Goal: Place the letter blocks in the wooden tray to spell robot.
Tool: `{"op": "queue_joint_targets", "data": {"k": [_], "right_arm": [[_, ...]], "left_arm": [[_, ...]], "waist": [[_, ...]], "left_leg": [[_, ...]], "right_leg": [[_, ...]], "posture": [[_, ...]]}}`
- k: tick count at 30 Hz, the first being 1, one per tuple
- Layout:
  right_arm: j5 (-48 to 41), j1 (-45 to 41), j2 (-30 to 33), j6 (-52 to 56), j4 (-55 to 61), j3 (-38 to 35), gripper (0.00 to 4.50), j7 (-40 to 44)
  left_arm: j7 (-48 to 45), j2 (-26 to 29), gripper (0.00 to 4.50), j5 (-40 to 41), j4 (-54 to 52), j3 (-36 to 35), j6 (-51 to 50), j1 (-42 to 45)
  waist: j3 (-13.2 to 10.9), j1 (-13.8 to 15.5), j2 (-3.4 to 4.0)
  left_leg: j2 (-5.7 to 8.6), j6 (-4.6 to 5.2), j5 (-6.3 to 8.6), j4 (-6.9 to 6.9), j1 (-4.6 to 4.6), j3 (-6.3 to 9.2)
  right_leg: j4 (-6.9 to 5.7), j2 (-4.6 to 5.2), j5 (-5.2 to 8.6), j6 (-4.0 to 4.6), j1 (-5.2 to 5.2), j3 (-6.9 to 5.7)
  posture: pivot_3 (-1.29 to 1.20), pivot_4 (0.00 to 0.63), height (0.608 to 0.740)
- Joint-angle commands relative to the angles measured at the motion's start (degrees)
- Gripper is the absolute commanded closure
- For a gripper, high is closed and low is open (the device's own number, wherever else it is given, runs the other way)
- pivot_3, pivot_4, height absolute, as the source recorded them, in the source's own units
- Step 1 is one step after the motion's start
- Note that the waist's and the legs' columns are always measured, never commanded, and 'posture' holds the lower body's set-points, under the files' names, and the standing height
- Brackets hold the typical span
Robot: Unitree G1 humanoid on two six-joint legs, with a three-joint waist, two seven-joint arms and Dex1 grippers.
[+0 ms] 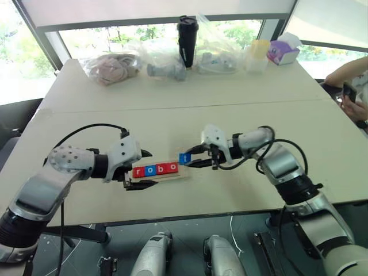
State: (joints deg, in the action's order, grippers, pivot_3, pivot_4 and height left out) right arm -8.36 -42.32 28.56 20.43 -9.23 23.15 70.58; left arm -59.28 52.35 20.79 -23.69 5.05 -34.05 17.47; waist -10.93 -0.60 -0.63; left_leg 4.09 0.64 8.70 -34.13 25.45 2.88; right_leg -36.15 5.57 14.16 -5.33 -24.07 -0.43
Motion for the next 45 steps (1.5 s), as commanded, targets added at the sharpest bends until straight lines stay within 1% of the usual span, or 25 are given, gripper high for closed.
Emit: {"op": "queue_joint_targets", "data": {"k": [1,4,5,7,11,18,29,36,37,38,39,40,41,42,45], "right_arm": [[3.65,-3.25,-1.43,-5.81,-7.3,2.46,3.35,2.02],[4.64,-5.09,-2.93,-8.25,-12.46,2.73,3.35,2.97],[4.79,-5.44,-3.26,-8.77,-13.44,2.65,3.35,3.28],[5.19,-6.08,-4.0,-9.6,-15.03,2.59,3.35,3.77],[6.11,-6.66,-4.87,-10.9,-16.84,2.66,3.35,4.49],[7.59,-7.3,-6.3,-12.48,-19.57,2.6,3.35,4.37],[9.58,-7.43,-7.63,-13.89,-21.82,2.33,3.35,3.26],[8.93,-6.78,-7.87,-12.74,-20.44,1.71,3.35,4.11],[8.43,-6.62,-7.89,-12.31,-19.94,1.48,2.29,4.52],[7.92,-6.51,-7.96,-11.77,-19.39,1.19,1.86,4.77],[7.17,-6.62,-8.27,-11.03,-18.94,0.46,1.26,4.49],[6.31,-6.82,-8.62,-10.08,-18.51,-0.38,0.83,4.21],[5.04,-7.17,-8.95,-8.61,-17.89,-1.46,0.19,4.23],[3.97,-7.44,-9.21,-7.35,-17.23,-2.41,0.06,4.4],[1.91,-8.13,-9.56,-4.72,-15.56,-4.54,0.06,4.09]], "left_arm": [[1.94,0.09,0.0,0.24,-3.49,-2.46,-0.13,-1.72],[3.1,0.22,0.0,0.51,-4.62,-3.64,-0.69,-3.63],[3.33,0.22,0.0,0.58,-4.88,-3.79,-0.78,-3.96],[3.77,0.03,0.0,0.73,-5.23,-4.05,-0.87,-4.39],[5.08,-1.28,0.0,1.76,-6.07,-4.26,-1.29,-4.23],[5.97,-1.71,0.0,2.14,-6.5,-3.7,-2.01,-3.9],[6.91,-2.57,0.0,2.19,-6.34,-2.43,-2.33,-3.02],[6.8,-2.72,0.0,2.13,-6.02,-2.26,-2.42,-2.56],[6.77,-2.7,0.0,2.12,-5.99,-2.24,-2.42,-2.54],[6.72,-2.65,0.0,2.13,-5.96,-2.27,-2.4,-2.56],[6.67,-2.61,0.0,2.1,-5.88,-2.26,-2.38,-2.52],[6.63,-2.59,0.0,2.07,-5.78,-2.24,-2.35,-2.46],[6.58,-2.56,0.0,2.03,-5.65,-2.23,-2.33,-2.36],[6.5,-2.51,0.0,2.0,-5.49,-2.28,-2.26,-2.31],[6.28,-2.29,0.0,1.8,-4.86,-2.49,-2.01,-2.07]], "waist": [[0.0,-0.15,0.0],[0.0,-0.16,0.0],[0.0,-0.17,0.0],[0.0,-0.2,0.0],[0.0,-0.15,0.0],[0.01,-0.21,0.01],[0.01,-0.23,0.01],[0.02,-0.24,0.01],[0.02,-0.24,0.01],[0.02,-0.23,0.01],[0.02,-0.23,0.01],[0.01,-0.23,0.01],[0.01,-0.23,0.01],[0.01,-0.23,0.02],[0.01,-0.18,0.02]], "left_leg": [[0.0,0.0,0.0,0.0,-0.01,-0.02],[-0.02,-0.01,-0.01,0.06,0.01,0.0],[-0.02,-0.03,-0.02,0.09,0.01,-0.01],[-0.05,-0.05,-0.03,0.1,0.0,0.0],[-0.05,-0.07,-0.04,0.1,-0.05,0.01],[-0.05,-0.08,-0.04,0.1,-0.06,0.0],[-0.05,-0.11,-0.06,0.1,-0.09,0.0],[-0.05,-0.12,-0.06,0.1,-0.1,0.0],[-0.05,-0.12,-0.07,0.1,-0.1,0.0],[-0.05,-0.12,-0.07,0.1,-0.1,0.0],[-0.05,-0.12,-0.07,0.1,-0.09,0.0],[-0.05,-0.12,-0.07,0.1,-0.09,0.0],[-0.05,-0.12,-0.07,0.1,-0.09,0.0],[-0.05,-0.12,-0.07,0.1,-0.08,0.0],[-0.05,-0.12,-0.07,0.1,-0.07,0.0]], "right_leg": [[-0.01,-0.01,-0.01,0.0,0.0,0.0],[-0.08,-0.03,-0.02,-0.02,0.01,0.01],[-0.11,-0.04,-0.09,-0.16,0.06,0.02],[-0.14,-0.08,-0.1,-0.17,0.05,0.01],[-0.15,-0.1,-0.1,-0.16,0.02,-0.03],[-0.16,-0.2,-0.11,-0.17,0.01,-0.02],[-0.21,-0.22,-0.11,-0.16,0.01,-0.01],[-0.22,-0.23,-0.11,-0.16,0.01,0.0],[-0.22,-0.23,-0.11,-0.16,0.0,0.0],[-0.22,-0.23,-0.11,-0.16,0.0,0.0],[-0.22,-0.23,-0.11,-0.16,0.0,0.0],[-0.22,-0.23,-0.11,-0.16,0.01,0.0],[-0.23,-0.23,-0.11,-0.16,0.01,0.0],[-0.23,-0.23,-0.11,-0.16,0.02,0.01],[-0.25,-0.23,-0.11,-0.16,0.03,0.02]], "posture": [[0.0,0.15,0.74],[0.0,0.15,0.74],[0.0,0.15,0.74],[0.0,0.15,0.74],[0.0,0.15,0.74],[0.0,0.15,0.74],[0.0,0.15,0.74],[0.0,0.15,0.74],[0.0,0.15,0.74],[0.0,0.15,0.74],[0.0,0.15,0.74],[0.0,0.15,0.74],[0.0,0.15,0.74],[0.0,0.15,0.74],[0.0,0.15,0.74]]}}
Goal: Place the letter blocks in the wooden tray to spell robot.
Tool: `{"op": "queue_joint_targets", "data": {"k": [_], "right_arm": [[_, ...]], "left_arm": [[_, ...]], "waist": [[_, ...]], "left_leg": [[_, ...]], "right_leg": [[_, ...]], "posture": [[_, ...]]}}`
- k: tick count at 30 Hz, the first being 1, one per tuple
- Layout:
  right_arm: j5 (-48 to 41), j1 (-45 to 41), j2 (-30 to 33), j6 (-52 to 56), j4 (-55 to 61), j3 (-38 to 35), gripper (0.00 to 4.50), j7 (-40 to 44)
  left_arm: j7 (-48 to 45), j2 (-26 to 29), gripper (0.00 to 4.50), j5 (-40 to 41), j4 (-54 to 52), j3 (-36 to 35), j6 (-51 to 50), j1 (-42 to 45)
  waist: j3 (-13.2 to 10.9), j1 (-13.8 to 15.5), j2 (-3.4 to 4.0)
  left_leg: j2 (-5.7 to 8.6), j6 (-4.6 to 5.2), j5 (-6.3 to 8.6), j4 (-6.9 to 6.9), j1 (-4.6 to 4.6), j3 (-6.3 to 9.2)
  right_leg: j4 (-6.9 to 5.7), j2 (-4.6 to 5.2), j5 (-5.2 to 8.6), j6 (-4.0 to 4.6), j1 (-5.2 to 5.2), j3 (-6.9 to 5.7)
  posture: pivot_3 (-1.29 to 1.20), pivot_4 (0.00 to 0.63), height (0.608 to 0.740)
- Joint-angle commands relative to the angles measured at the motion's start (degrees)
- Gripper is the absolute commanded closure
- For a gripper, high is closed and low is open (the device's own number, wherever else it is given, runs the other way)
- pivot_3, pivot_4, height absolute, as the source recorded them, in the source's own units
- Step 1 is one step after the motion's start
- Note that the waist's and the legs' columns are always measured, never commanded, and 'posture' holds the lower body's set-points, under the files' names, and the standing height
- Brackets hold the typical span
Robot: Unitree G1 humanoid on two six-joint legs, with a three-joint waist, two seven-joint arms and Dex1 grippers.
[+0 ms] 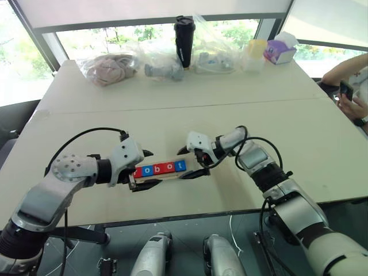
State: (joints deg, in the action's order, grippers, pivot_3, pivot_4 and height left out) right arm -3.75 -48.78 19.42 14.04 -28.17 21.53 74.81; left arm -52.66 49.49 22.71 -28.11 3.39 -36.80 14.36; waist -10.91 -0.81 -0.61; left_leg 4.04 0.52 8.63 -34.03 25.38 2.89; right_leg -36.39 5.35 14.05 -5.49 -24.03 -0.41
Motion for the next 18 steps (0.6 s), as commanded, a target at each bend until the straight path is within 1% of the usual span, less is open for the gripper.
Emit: {"op": "queue_joint_targets", "data": {"k": [1,3,6,8,10,12,14,18], "right_arm": [[-2.92,-1.76,-0.42,2.05,3.77,-3.28,0.06,-0.38],[-3.08,-1.97,-0.44,2.42,4.54,-4.0,0.06,-1.35],[-4.27,-2.24,0.19,4.06,7.55,-6.62,0.06,-3.86],[-5.85,-0.65,1.98,7.5,13.13,-9.19,0.06,-5.51],[-8.11,2.79,5.14,12.31,21.41,-12.0,0.06,-6.75],[-11.73,9.18,9.56,20.35,32.55,-16.04,0.06,-8.59],[-14.85,14.66,12.92,26.93,41.3,-18.93,0.06,-10.57],[-19.64,25.25,18.23,36.99,54.02,-24.12,0.06,-14.86]], "left_arm": [[-0.39,0.62,0.0,-0.19,-0.27,-0.89,0.81,1.1],[-0.53,0.84,0.0,-0.23,0.28,-1.42,0.97,1.12],[-0.35,0.77,0.0,1.6,1.37,-4.51,0.0,0.65],[-0.28,0.07,0.0,5.52,0.63,-8.41,-2.06,-0.44],[-0.98,-0.9,0.0,10.15,-0.27,-13.57,-2.64,-2.34],[-0.59,0.4,0.0,10.02,-0.44,-17.21,-3.43,-6.45],[-0.32,1.4,0.0,10.12,-1.01,-20.11,-4.08,-10.42],[-1.49,2.45,0.0,12.25,-2.86,-26.41,-6.0,-19.42]], "waist": [[0.0,0.02,0.0],[0.0,0.03,0.0],[0.0,0.01,0.01],[0.0,0.03,0.01],[0.0,0.26,0.01],[0.01,0.5,-0.02],[0.02,0.57,-0.02],[0.01,0.18,-0.01]], "left_leg": [[0.0,0.0,0.0,0.0,0.0,0.0],[0.0,0.0,0.0,0.0,0.0,0.0],[0.0,0.0,0.0,0.0,0.0,0.0],[0.0,0.0,0.0,0.01,0.03,0.0],[0.0,0.0,0.0,0.03,0.05,0.01],[0.04,0.01,0.02,0.04,0.07,0.05],[0.06,0.07,0.07,0.13,0.09,0.04],[-0.03,0.05,0.09,0.13,0.21,-0.02]], "right_leg": [[0.0,0.0,0.0,0.0,-0.01,0.0],[0.0,0.0,0.0,0.0,-0.04,0.0],[0.0,0.01,0.0,0.01,-0.09,0.0],[0.0,0.03,0.0,0.0,-0.2,0.0],[-0.01,0.12,0.0,-0.01,-0.28,0.01],[0.01,0.2,-0.01,-0.01,-0.28,0.01],[0.1,0.26,0.01,0.01,-0.25,0.03],[0.11,0.27,0.12,0.21,-0.17,0.09]], "posture": [[0.0,0.15,0.74],[0.0,0.15,0.74],[0.0,0.15,0.74],[0.0,0.15,0.74],[0.0,0.15,0.74],[0.0,0.15,0.74],[0.0,0.15,0.74],[0.0,0.15,0.74]]}}
